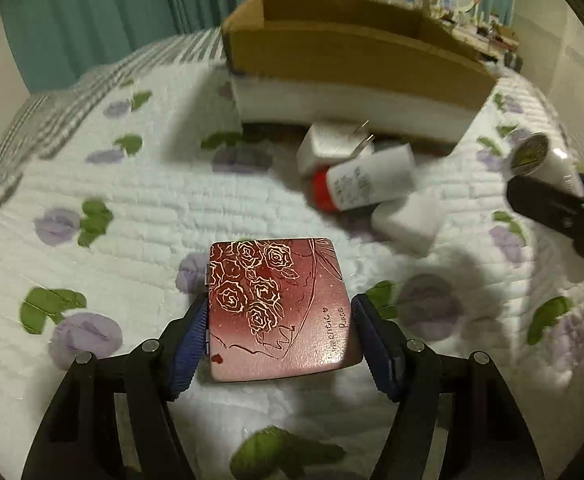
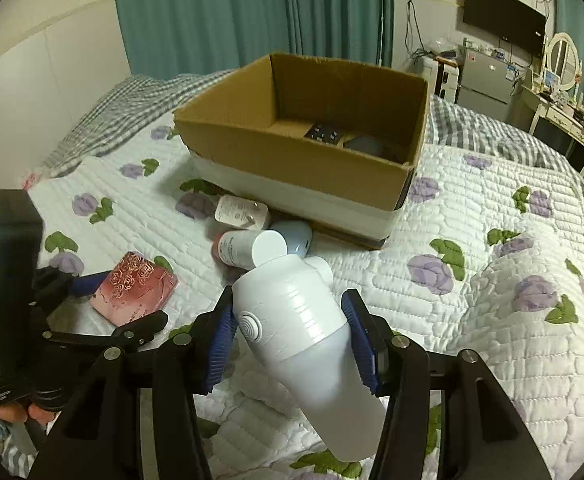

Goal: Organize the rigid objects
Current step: 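Lower the phone case and hair dryer into the box while both tools open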

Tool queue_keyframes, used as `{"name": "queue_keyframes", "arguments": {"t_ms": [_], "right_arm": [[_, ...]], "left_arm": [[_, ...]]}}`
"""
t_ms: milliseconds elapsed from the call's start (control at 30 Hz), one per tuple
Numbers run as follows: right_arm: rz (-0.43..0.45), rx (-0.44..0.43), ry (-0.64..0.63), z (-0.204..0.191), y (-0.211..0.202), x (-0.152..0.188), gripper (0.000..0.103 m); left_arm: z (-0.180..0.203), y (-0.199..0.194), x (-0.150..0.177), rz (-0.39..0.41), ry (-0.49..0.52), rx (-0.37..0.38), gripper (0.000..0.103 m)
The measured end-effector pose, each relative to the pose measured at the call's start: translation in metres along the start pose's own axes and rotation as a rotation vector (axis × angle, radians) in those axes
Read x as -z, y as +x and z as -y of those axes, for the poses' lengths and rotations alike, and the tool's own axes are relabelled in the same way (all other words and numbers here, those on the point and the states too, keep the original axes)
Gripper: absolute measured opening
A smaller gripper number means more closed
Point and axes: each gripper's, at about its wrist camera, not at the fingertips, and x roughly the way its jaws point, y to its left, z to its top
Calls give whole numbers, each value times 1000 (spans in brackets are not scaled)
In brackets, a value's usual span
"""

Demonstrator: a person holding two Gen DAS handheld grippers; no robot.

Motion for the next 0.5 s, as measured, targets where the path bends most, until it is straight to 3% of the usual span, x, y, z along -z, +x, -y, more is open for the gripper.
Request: {"name": "queue_keyframes", "arguments": {"t_ms": [233, 500], "right_arm": [[57, 11, 4, 1, -27, -15, 52], [180, 27, 1, 15, -51, -93, 52]], "left_arm": [[7, -45, -16, 100, -1, 43, 70], [-1, -96, -99, 277, 17, 68, 70]]}}
